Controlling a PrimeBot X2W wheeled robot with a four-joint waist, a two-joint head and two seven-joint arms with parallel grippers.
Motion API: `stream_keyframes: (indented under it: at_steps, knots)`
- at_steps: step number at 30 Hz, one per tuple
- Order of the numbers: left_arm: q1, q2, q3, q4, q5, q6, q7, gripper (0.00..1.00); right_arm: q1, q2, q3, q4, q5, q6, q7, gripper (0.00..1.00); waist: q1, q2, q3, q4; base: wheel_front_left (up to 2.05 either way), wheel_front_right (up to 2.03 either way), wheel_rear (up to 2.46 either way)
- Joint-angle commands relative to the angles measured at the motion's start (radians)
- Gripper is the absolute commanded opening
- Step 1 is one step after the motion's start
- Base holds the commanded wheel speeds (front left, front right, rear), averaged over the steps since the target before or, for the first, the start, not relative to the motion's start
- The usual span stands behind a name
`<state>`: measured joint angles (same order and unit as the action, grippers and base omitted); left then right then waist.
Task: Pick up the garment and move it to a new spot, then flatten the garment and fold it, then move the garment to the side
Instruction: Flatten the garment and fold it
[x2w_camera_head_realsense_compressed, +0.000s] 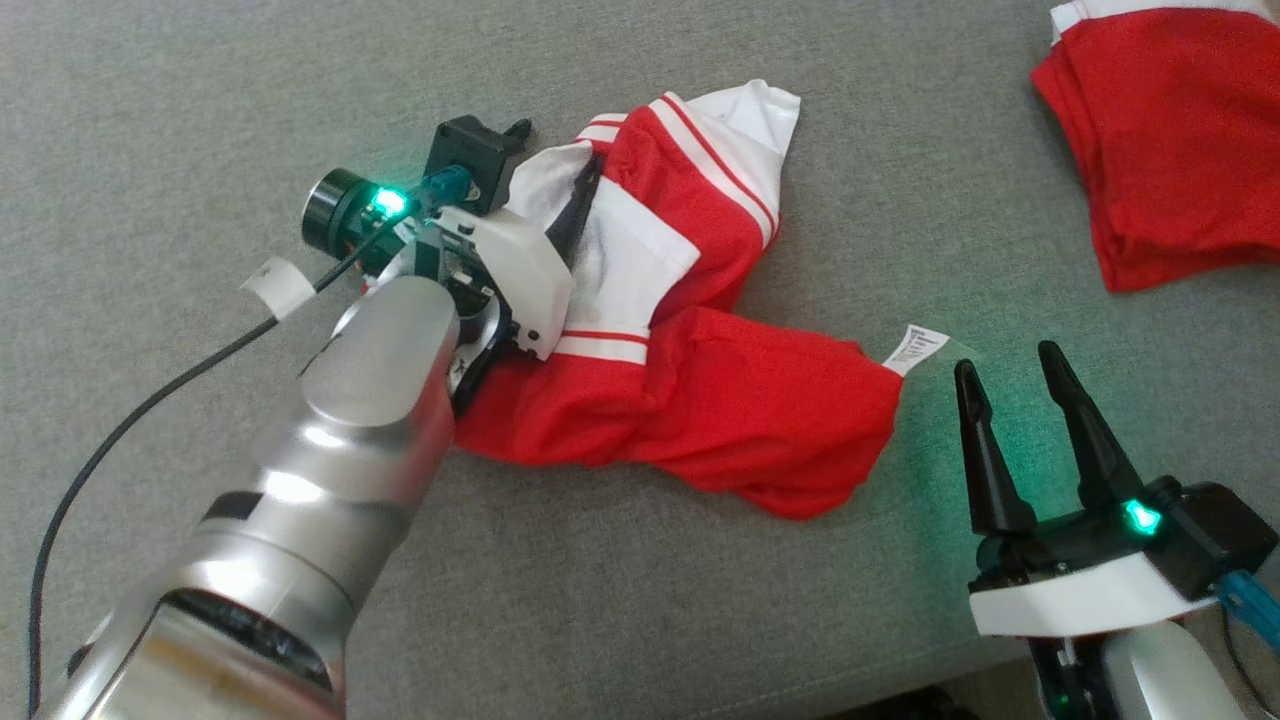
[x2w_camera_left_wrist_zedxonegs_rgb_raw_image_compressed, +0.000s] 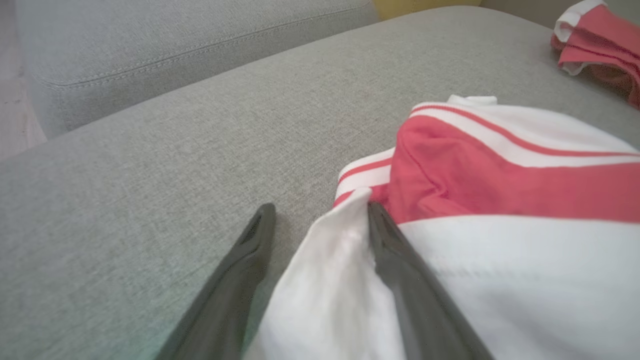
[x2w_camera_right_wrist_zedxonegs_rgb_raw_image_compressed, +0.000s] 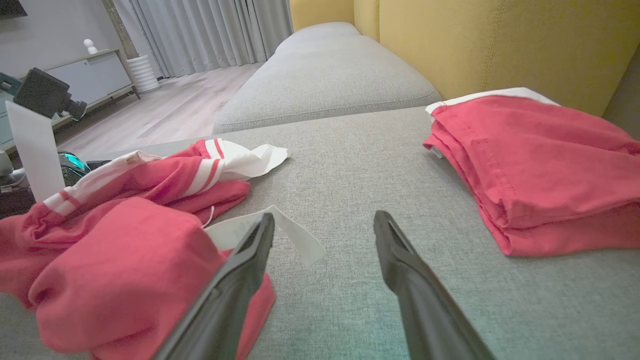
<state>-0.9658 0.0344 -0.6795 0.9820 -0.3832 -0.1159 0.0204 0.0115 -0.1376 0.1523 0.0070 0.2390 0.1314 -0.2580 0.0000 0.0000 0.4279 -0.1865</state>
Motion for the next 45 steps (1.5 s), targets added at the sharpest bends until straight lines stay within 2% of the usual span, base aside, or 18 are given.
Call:
stream_keyframes:
  at_steps: [1,2,5,7,12,17,19,22,24,25,30,35,37,38,39,40,41,45]
  knots:
    - [-0.022,0.016,-0.004,-0.004,-0.016,-0.004,-0.016,0.76,-0.011,-0.022,0.012,-0.034,-0.001,-0.001,-0.004,1.00,0.0000,0.0000,0.000,0.006,0.00,0.00,0.00]
    - [-0.023,0.016,-0.014,-0.004,-0.025,-0.004,-0.026,0.47,-0.012,-0.022,0.012,-0.034,-0.002,-0.001,-0.004,1.00,0.0000,0.0000,-0.001,0.008,0.00,0.00,0.00]
    - [-0.022,0.016,-0.043,-0.003,-0.045,0.001,-0.053,0.24,-0.013,-0.021,0.012,-0.032,-0.004,-0.001,-0.004,1.00,0.0000,0.0000,-0.009,0.013,0.00,0.00,0.00]
    - [-0.018,0.016,-0.063,-0.004,-0.056,0.004,-0.075,0.00,-0.011,-0.019,0.011,-0.030,-0.005,-0.001,-0.004,1.00,0.0000,0.0000,-0.018,0.016,0.00,0.00,0.00]
    - [-0.012,0.016,-0.093,-0.013,-0.068,0.036,-0.174,0.00,0.002,-0.011,0.005,-0.026,-0.009,-0.001,-0.004,1.00,0.0000,0.0000,-0.051,0.026,0.00,0.00,0.00]
    - [-0.015,0.029,-0.062,-0.044,-0.075,0.086,-0.264,0.00,0.022,-0.004,-0.002,-0.018,-0.015,-0.001,-0.004,1.00,0.0000,0.0000,-0.089,0.047,0.00,0.00,0.00]
    - [-0.015,0.052,-0.036,-0.075,-0.084,0.091,-0.275,0.00,0.030,-0.003,-0.005,-0.013,-0.014,-0.001,-0.004,1.00,0.0000,0.0000,-0.099,0.060,0.00,0.00,0.00]
    - [0.000,0.098,0.002,-0.130,-0.114,0.063,-0.279,0.00,0.039,-0.004,-0.007,-0.006,-0.011,-0.001,-0.004,1.00,0.0000,0.0000,-0.109,0.079,0.00,0.00,0.00]
    - [0.009,0.143,0.028,-0.166,-0.125,0.061,-0.280,0.00,0.043,-0.002,-0.008,-0.003,-0.010,-0.001,-0.004,1.00,0.0000,0.0000,-0.115,0.090,0.00,0.00,0.00]
    - [0.009,0.143,0.028,-0.166,-0.125,0.061,-0.280,0.00,0.043,-0.002,-0.008,-0.003,-0.010,-0.001,-0.004,1.00,0.0000,0.0000,-0.115,0.090,0.00,0.00,0.00]
    - [0.082,0.246,0.085,-0.208,-0.156,0.097,-0.281,0.00,0.051,0.008,0.002,0.007,-0.006,-0.001,-0.004,1.00,0.0000,0.0000,-0.130,0.105,0.00,0.00,0.00]
    - [0.184,0.274,0.090,-0.251,-0.177,0.117,-0.275,0.00,0.053,0.011,0.010,0.016,-0.005,-0.001,-0.004,1.00,0.0000,0.0000,-0.145,0.118,0.00,0.00,0.00]
    - [0.250,0.278,0.104,-0.288,-0.192,0.144,-0.277,0.00,0.054,0.009,0.010,0.022,-0.004,-0.001,-0.004,1.00,0.0000,0.0000,-0.161,0.122,0.00,0.00,0.00]
    - [0.276,0.278,0.109,-0.304,-0.195,0.154,-0.278,0.04,0.056,0.009,0.010,0.024,-0.003,-0.001,-0.004,1.00,0.0000,0.0000,-0.169,0.123,0.00,0.00,0.00]
    - [0.303,0.278,0.116,-0.323,-0.197,0.164,-0.279,0.20,0.060,0.008,0.009,0.026,-0.003,-0.001,-0.004,1.00,0.0000,0.0000,-0.176,0.124,0.00,0.00,0.00]
    - [0.332,0.277,0.122,-0.346,-0.197,0.175,-0.280,0.56,0.064,0.007,0.009,0.028,-0.003,-0.001,-0.004,1.00,0.0000,0.0000,-0.184,0.125,0.00,0.00,0.00]
    - [0.365,0.274,0.126,-0.372,-0.197,0.183,-0.281,1.00,0.068,0.007,0.009,0.030,-0.003,-0.001,-0.004,1.00,0.0000,0.0000,-0.192,0.125,0.00,0.00,0.00]
    - [0.521,0.261,0.149,-0.506,-0.201,0.196,-0.282,1.00,0.089,0.006,0.003,0.033,-0.006,-0.001,-0.004,1.00,0.0000,0.0000,-0.226,0.126,0.00,0.00,0.00]
